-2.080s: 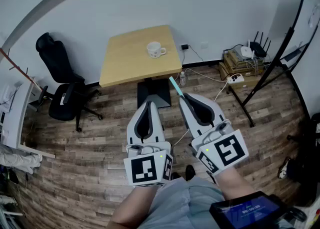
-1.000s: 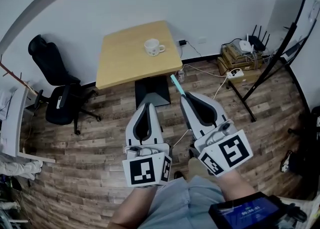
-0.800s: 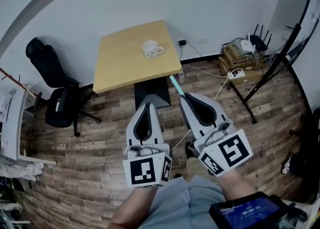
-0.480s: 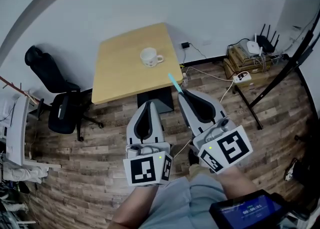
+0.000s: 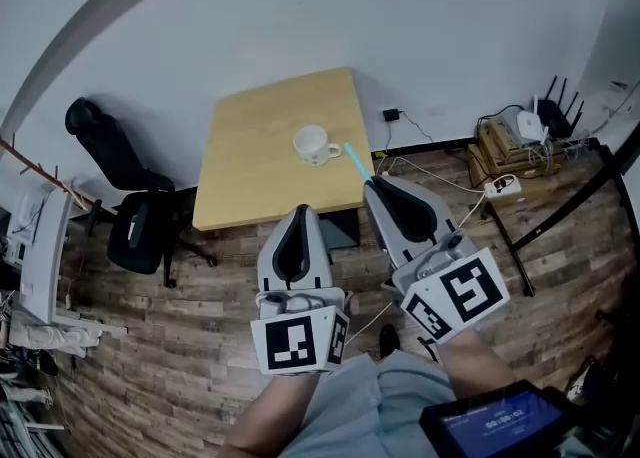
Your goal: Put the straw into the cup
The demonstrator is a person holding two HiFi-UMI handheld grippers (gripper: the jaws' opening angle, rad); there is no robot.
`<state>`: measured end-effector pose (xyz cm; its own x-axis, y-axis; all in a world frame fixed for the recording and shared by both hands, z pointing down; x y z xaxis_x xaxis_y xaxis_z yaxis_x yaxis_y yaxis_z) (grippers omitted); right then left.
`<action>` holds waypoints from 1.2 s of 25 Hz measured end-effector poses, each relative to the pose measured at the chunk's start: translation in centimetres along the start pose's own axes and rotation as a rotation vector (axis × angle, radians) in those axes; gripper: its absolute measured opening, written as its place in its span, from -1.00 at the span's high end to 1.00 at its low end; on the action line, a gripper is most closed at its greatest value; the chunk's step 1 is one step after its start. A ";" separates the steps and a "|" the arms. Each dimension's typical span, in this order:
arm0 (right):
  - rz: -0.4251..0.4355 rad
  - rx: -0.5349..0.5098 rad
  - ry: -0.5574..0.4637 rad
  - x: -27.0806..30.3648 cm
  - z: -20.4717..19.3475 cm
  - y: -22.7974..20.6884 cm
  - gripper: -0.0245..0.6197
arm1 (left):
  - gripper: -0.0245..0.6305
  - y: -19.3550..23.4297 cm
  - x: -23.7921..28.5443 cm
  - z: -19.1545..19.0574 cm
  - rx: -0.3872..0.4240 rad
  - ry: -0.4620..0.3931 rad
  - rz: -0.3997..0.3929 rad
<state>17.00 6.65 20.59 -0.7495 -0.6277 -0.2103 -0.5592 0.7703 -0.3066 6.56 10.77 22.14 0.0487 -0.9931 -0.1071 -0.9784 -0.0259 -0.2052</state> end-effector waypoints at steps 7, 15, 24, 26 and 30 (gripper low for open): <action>0.021 0.019 0.036 3.4 -1.5 -1.0 0.86 | 0.93 2.4 1.7 -2.1 -0.007 0.041 0.040; -0.011 0.031 0.089 9.9 -5.1 -3.0 0.86 | 0.93 6.5 6.8 -6.3 -0.048 0.088 0.011; -0.098 0.037 0.101 20.9 -8.4 -5.9 0.86 | 0.93 14.7 15.7 -10.6 -0.086 0.105 -0.061; -0.118 0.038 0.090 23.1 -8.2 -6.5 0.86 | 0.93 16.5 17.6 -10.8 -0.093 0.092 -0.076; -0.152 0.007 0.064 26.9 -7.6 -6.8 0.86 | 0.93 19.3 20.2 -10.8 -0.094 0.064 -0.116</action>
<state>-2.00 -14.62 24.05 -0.6775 -0.7285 -0.1014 -0.6655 0.6658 -0.3373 -13.53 -11.08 26.56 0.1523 -0.9880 -0.0249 -0.9816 -0.1483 -0.1201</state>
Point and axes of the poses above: the fingertips, and each gripper's own axes: x forward along the fingers, y to its left, z out of its top, the point moved 3 cm from there along -x, backward along the fingers, and after that the axes turned 11 degrees about x, right-handed, at the moved point
